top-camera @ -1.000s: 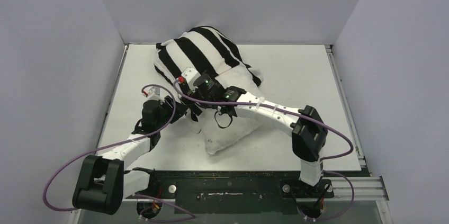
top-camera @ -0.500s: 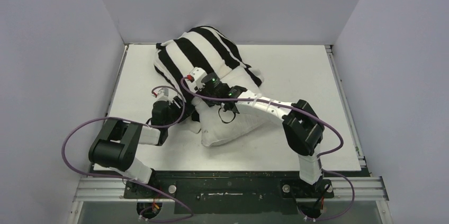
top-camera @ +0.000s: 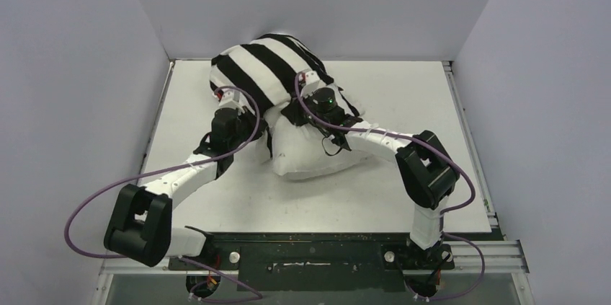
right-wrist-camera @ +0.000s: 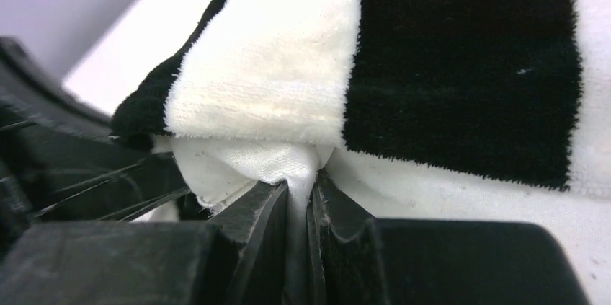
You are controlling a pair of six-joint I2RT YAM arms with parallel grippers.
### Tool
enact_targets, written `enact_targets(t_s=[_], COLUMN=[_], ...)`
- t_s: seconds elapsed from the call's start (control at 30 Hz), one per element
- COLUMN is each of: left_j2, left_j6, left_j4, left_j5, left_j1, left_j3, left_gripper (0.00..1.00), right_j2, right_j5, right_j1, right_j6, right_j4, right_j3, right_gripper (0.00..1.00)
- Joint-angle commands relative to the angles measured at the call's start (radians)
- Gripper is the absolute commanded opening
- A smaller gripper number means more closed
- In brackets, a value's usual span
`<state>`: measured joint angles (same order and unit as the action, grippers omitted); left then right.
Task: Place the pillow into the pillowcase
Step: Stuff the pillow into the pillowcase.
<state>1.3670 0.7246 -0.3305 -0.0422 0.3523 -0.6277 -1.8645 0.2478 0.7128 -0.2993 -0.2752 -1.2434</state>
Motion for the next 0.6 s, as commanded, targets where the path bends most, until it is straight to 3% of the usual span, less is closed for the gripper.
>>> enact_targets(t_s=[0.0,0.2,0.37,0.57], left_j2=[-0.116,-0.17,-0.159,-0.2], left_j6=[-0.046,-0.098,-0.053,0.002], left_j4=[0.16,0.202,0.157,0.155], left_j5=[-0.032,0.0,-0.054,0.015], left_j1=[0.047,0.144,0.174,0.272], left_j3=[-0.161,-0.062,0.028,0.092], left_gripper=[0.0,0.0,0.0,0.0], right_j2=[-0.048,-0.1,-0.188,-0.23], right_j5=[-0.083,-0.194,-0.257,-0.338], right_j1=[-0.06,-0.067,-0.026,0.012], right_j6=[-0.191,-0.291,-0.302,-0.343], right_j4=[-0.265,-0.396,-0.402,-0.473], right_j3=[-0.024,-0.05,-0.079,-0.019], right_gripper=[0.0,0.0,0.0,0.0])
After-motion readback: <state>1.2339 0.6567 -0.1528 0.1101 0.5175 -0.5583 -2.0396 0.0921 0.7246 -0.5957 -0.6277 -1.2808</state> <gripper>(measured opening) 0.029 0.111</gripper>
